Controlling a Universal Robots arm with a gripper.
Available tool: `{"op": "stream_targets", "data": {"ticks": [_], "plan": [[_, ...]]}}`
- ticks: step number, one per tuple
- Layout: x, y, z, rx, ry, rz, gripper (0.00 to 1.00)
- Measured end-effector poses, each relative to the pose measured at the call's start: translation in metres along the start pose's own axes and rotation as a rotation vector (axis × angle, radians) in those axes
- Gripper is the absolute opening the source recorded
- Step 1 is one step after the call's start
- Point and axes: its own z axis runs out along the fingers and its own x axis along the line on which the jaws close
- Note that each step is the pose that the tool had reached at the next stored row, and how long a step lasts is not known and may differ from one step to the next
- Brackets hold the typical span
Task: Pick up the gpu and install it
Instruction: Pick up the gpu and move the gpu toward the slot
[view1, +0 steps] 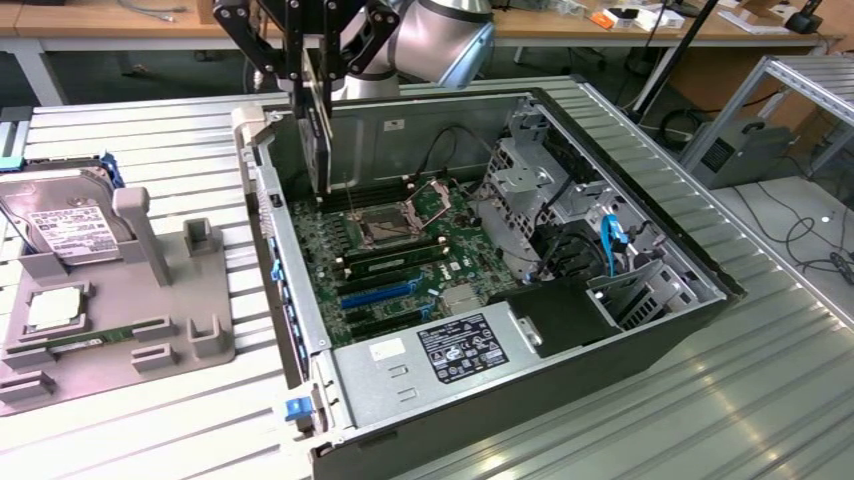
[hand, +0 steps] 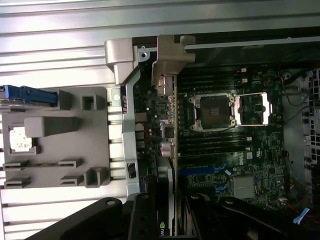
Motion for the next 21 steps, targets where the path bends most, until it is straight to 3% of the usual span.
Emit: {"op": "stream_targets", "data": {"ticks": [21], "plan": [[0.0001,-0.0001,0.0048,0.0085,-0.0007,0.000,0.27]]}}
